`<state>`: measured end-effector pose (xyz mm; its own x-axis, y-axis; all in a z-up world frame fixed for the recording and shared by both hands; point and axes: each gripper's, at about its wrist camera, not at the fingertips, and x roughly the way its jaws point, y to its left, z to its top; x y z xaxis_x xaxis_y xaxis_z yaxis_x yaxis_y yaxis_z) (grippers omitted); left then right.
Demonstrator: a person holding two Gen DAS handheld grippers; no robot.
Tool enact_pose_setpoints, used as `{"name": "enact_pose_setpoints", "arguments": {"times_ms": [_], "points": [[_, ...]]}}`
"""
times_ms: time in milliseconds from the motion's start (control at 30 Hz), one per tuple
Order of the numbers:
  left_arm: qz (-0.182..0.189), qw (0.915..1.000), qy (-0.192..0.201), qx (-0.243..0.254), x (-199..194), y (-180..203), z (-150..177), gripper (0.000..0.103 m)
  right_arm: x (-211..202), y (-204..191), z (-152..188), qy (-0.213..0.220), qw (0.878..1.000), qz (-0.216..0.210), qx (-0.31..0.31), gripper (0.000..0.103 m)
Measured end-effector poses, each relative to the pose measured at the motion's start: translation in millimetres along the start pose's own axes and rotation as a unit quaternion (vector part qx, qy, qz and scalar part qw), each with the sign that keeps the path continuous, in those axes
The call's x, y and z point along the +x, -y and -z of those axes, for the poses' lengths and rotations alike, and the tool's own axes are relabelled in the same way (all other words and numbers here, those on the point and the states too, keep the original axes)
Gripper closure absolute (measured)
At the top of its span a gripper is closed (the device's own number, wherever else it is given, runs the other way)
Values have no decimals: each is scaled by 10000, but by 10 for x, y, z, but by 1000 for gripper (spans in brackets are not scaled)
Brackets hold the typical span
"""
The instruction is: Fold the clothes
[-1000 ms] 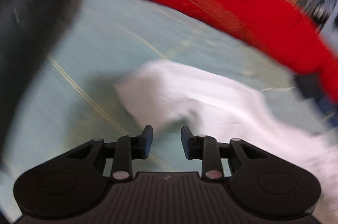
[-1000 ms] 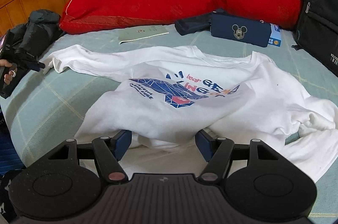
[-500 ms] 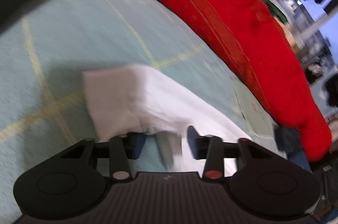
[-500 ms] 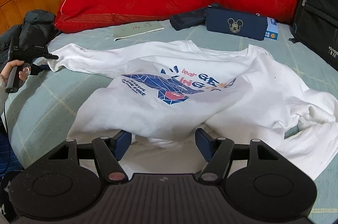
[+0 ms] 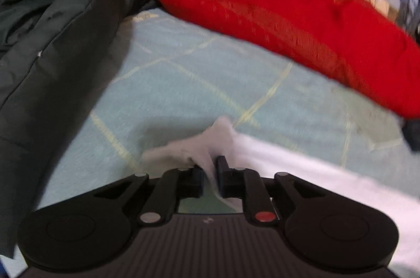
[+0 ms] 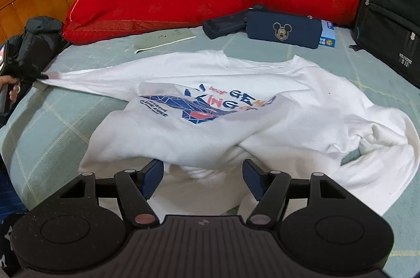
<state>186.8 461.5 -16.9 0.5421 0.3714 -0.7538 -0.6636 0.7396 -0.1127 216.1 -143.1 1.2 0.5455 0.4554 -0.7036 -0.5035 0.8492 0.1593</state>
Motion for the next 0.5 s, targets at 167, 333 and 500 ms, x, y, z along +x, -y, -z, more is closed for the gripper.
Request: {"name": "enact_pose_setpoints", "arguments": {"times_ms": [167,333,500], "points": [[-370,9980,-65,505,-135,67,71,70,-144,134,67,103,9997,96,212,31],[-378,9969,-190,668,-390,84,162,64,-377,390,197,268,9975,328,563,31],[29,9927,-245,1183,-720,378,482,57,-513,766,440,187,9904,523,1262,31]]}}
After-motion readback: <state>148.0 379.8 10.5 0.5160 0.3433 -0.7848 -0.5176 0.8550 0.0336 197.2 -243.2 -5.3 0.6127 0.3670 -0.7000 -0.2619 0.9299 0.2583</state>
